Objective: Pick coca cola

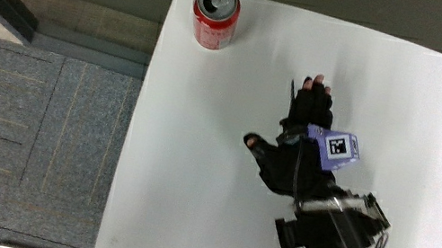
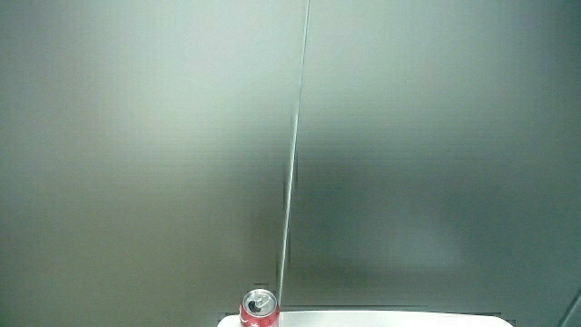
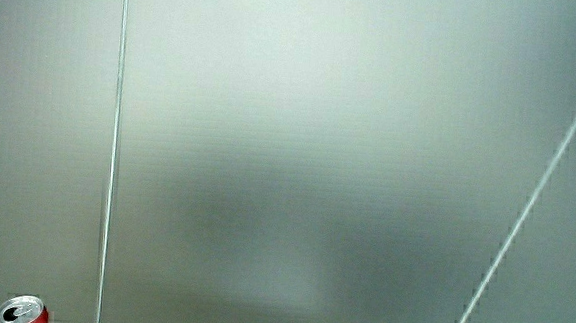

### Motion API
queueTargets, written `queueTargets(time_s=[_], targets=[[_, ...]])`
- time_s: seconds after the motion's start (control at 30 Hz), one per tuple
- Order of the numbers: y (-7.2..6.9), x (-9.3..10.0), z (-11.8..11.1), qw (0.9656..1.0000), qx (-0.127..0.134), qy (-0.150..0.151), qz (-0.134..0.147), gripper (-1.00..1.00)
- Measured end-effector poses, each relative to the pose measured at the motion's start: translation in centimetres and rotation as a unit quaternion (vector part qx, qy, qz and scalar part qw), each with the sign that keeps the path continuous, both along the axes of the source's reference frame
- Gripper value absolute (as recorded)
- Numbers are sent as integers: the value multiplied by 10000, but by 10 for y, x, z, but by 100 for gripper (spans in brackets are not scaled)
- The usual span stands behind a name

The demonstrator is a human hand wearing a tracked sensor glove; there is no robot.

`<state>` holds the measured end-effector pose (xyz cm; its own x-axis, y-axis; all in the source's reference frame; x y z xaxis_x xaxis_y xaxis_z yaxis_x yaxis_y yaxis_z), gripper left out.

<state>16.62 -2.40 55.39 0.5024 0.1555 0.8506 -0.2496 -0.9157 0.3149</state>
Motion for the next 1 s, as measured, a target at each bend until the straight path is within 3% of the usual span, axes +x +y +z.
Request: queueTargets(time_s=[0.2,0.3,0.33,0.37,0.4,0.43,0.47,0.53,0.57,0.6,0.63,0.7,0.73,0.83,0.87,1.0], targets=[[-20,-7,3,9994,113,-251,192,0],[-27,-11,2,9935,482,-1010,195,0],[-28,-11,5,9948,335,-935,232,0],[-30,-10,9,9979,4,-564,322,0],[-34,-11,11,9974,142,-652,278,0],[-36,-13,8,9976,-7,-618,317,0],[-40,-15,11,9949,247,-942,265,0],[-43,-22,3,9905,245,-1322,284,0],[-45,-23,5,9908,267,-1307,237,0],[-47,-23,7,9937,161,-1084,239,0],[-49,-26,4,9907,431,-1277,170,0],[-51,-30,-3,9866,540,-1533,159,0],[-52,-31,0,9866,405,-1572,180,0],[-53,-36,-5,9849,695,-1575,193,0],[-52,-36,-6,9864,613,-1506,242,0],[-52,-34,-10,9851,848,-1436,421,21]])
